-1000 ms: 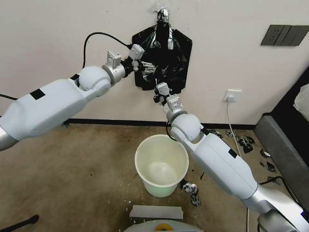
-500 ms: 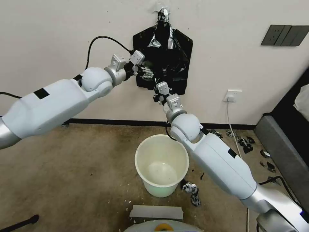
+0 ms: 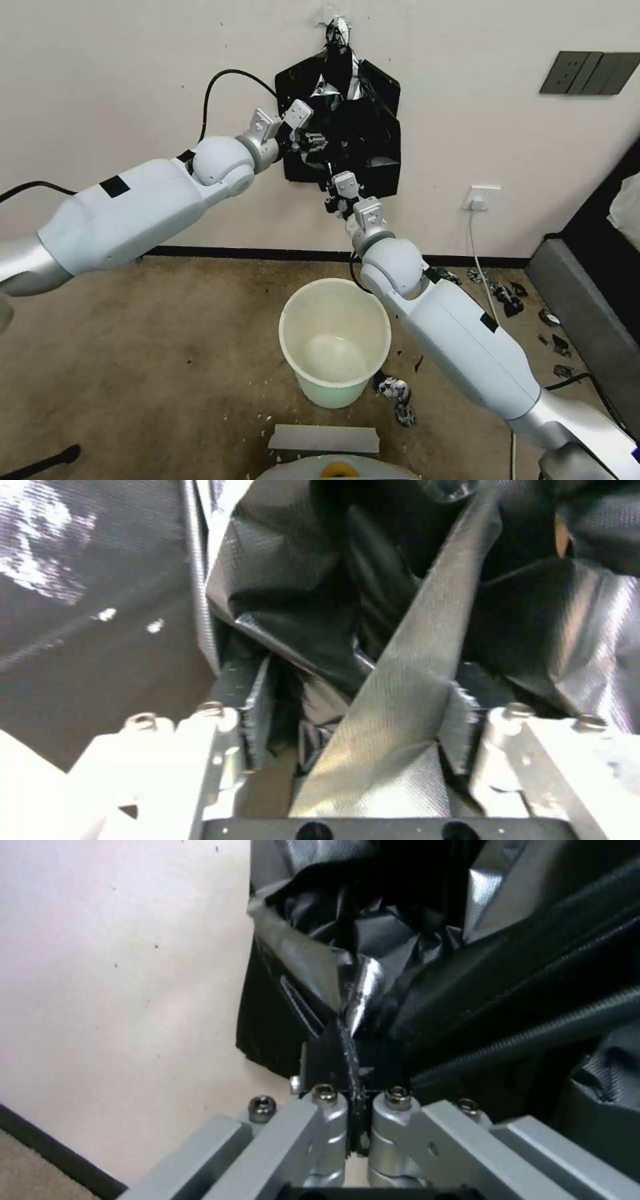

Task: Place a trash bag onto the trash bin.

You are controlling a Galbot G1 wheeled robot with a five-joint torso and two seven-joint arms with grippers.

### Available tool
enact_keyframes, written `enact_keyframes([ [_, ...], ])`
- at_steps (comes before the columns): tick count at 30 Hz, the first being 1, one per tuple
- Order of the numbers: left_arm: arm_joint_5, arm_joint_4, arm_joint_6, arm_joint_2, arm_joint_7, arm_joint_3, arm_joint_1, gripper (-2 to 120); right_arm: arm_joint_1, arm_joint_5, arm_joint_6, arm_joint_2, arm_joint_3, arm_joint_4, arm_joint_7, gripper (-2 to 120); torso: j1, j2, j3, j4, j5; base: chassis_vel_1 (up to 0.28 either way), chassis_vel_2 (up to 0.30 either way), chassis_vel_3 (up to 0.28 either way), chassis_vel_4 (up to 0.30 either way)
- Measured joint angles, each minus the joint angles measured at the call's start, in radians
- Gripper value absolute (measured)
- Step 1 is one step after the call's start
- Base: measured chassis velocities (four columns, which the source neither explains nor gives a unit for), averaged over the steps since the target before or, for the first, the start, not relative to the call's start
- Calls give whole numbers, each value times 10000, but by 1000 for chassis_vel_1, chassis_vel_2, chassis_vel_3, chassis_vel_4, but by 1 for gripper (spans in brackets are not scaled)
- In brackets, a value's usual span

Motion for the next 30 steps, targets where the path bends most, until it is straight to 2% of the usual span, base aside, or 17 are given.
enact_keyframes([
  [3, 0, -64, 31, 38, -115, -47, 34, 35, -20, -3, 2, -2, 10, 15, 0, 0, 0, 0, 0, 0, -1, 0, 0, 0, 0],
  [5, 0, -83, 45, 45, -143, -52, 49, 32, -24, -3, 3, -3, 12, 29, 0, 0, 0, 0, 0, 1, -2, 0, 0, 0, 0],
  [7, 0, -167, 153, 66, -229, -57, 103, 22, -62, 0, 2, -26, 18, 136, 2, 0, 0, 1, 0, 0, -2, 0, 0, 0, 0],
  [9, 0, -180, 174, 67, -238, -58, 110, 21, -74, 3, 1, -31, 20, 161, 2, 0, 0, 1, 0, 1, -2, 0, 0, 0, 0],
  [10, 0, -230, 247, 71, -273, -58, 129, 14, -147, 17, 2, -57, 57, 298, -93, 0, 0, 1, 0, 1, -2, 0, 0, 0, 0],
  [11, -3, -257, 298, 67, -307, -58, 138, 7, -228, 20, 47, -68, 103, 444, -191, 2, -1, 1, 0, 0, -2, 0, 0, 0, 0],
  [12, -3, -257, 298, 67, -307, -58, 138, 7, -228, 20, 47, -68, 103, 444, -191, 2, -1, 1, 0, 0, -2, 0, 0, 0, 0],
  [14, -13, -302, 384, 59, -396, -58, 147, 0, -370, 25, 201, -102, 163, 763, -279, 12, 0, 1, 0, 0, -1, 0, 0, 0, 0],
  [15, -13, -302, 384, 59, -396, -58, 147, 0, -370, 25, 201, -102, 163, 763, -279, 12, 0, 1, 0, 0, -1, 0, 0, 0, 0],
  [19, -31, -361, 457, 63, -486, -58, 148, 0, -632, 25, 299, -277, 327, 1466, -389, 29, -1, 0, 0, 1, -1, 0, 0, 0, 0],
  [21, -32, -364, 461, 63, -488, -58, 148, 0, -642, 26, 299, -284, 335, 1484, -393, 29, -1, 0, 0, 1, -1, 0, 0, 0, 0],
  [23, -43, -357, 490, 29, -504, -58, 140, 0, -1057, 25, 356, -561, 582, 2045, -536, 45, -1, 1, -1, 0, -2, 0, 0, 0, 0],
  [24, -43, -357, 490, 29, -504, -58, 140, 0, -1057, 25, 356, -561, 582, 2045, -536, 45, -1, 1, -1, 0, -2, 0, 0, 0, 0],
  [27, -45, -287, 503, -53, -505, -48, 117, 0, -1409, -30, 724, -823, 926, 2465, -710, 59, 0, 1, -1, -2, 0, 0, 0, 0, 0],
  [28, -45, -287, 503, -53, -505, -48, 117, 0, -1409, -30, 724, -823, 926, 2465, -710, 59, 0, 1, -1, -2, 0, 0, 0, 0, 0],
  [30, -46, -271, 526, -109, -509, -46, 95, 0, -1133, -394, 794, -893, 1084, 2503, -825, 69, -1, 1, 0, -2, 1, 0, 0, 0, 0],
])
